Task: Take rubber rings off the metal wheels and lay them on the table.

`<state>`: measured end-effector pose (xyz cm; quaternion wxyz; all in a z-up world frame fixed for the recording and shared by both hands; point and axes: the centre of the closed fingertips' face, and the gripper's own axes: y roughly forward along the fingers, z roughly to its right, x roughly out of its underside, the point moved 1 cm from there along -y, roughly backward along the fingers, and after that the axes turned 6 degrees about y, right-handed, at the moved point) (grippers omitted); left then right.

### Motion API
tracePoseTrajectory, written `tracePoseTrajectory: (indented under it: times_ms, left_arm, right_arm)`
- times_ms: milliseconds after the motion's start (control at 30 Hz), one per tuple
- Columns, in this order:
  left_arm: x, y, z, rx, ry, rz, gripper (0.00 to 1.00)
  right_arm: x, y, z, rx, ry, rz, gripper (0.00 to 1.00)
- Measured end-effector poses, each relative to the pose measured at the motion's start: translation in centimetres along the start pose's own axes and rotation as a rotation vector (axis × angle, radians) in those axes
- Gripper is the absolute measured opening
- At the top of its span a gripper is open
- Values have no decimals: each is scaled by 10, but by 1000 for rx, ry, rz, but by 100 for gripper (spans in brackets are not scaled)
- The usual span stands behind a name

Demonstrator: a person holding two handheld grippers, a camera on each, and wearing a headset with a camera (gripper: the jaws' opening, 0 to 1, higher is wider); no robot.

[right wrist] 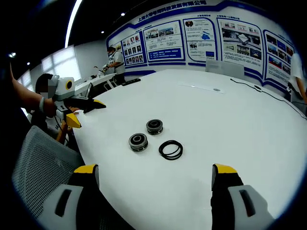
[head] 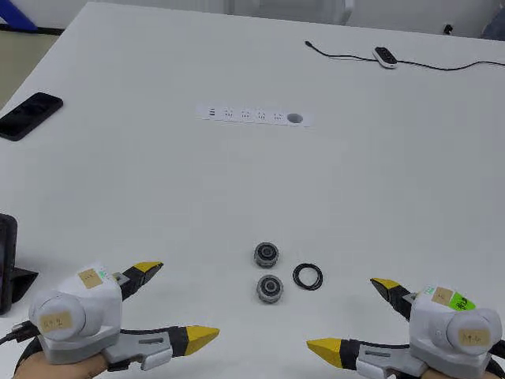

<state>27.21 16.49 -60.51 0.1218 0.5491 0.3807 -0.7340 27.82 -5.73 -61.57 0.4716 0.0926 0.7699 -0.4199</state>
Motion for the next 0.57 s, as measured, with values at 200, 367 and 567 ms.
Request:
tracePoseTrajectory:
  times_ms: [200,367,567]
  left_arm:
    - [3,0,0,3,-6,-5,94]
    - [5,-2,-2,-1,-5,-10,94]
    - [7,-3,-4,-5,-10,-17,94]
  right_arm:
    - [-1,-3,3,6,-3,2,99]
    - [-1,-3,5,8,3,5,99]
    - [-1,-1,4,2,14,3,99]
